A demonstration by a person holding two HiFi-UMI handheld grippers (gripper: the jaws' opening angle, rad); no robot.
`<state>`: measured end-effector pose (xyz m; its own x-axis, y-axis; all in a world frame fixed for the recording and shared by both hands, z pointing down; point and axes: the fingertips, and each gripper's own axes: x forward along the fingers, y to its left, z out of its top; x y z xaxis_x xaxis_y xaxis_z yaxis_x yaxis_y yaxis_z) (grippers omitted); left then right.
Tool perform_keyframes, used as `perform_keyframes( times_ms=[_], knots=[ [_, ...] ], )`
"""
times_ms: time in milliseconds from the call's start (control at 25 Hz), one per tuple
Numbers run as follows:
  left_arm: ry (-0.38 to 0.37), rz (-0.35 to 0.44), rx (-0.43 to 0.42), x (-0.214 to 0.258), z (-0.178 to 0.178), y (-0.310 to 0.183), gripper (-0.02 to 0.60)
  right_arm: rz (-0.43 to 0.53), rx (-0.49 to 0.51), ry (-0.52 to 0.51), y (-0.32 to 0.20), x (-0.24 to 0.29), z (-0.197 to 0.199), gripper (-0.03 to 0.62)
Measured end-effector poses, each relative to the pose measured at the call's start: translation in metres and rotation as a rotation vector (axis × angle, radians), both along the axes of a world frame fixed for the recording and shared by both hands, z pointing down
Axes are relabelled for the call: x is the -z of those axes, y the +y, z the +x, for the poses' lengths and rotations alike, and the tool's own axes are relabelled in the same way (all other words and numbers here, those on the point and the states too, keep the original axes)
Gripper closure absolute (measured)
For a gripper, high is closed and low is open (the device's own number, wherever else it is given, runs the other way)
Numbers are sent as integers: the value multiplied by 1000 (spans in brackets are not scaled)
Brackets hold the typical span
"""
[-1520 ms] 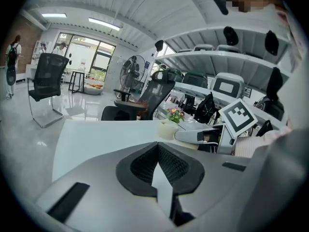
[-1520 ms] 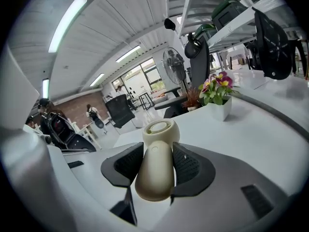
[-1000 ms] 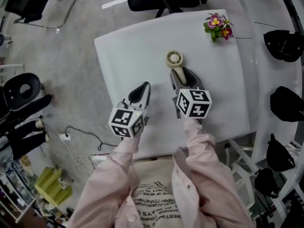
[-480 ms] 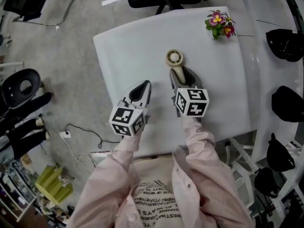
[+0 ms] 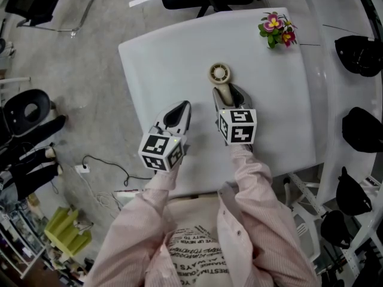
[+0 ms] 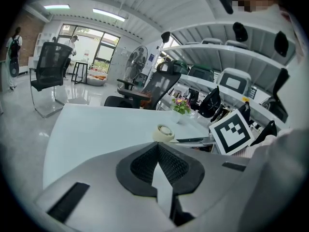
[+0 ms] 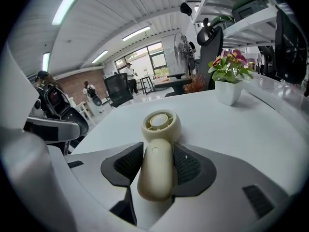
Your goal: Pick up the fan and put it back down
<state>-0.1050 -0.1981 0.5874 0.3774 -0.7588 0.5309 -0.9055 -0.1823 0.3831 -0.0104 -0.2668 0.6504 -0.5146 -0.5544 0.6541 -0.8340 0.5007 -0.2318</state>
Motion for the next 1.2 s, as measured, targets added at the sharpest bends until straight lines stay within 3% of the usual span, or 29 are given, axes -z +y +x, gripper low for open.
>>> perform_keyframes(
  times_ms=[320,640,840,1200],
  knots=[
    [5,15,5,8,1,2,580,24,-15,7,-1,4,1,404],
    [4,51,5,24,3,6,580,124,26,56,3,28,4,408],
    [11,65,25,38,2,18,580,168,40,91,15,45,10,538],
    [4,115,24,66,0,43,580,195,34,52,40,81,16,579]
  ],
)
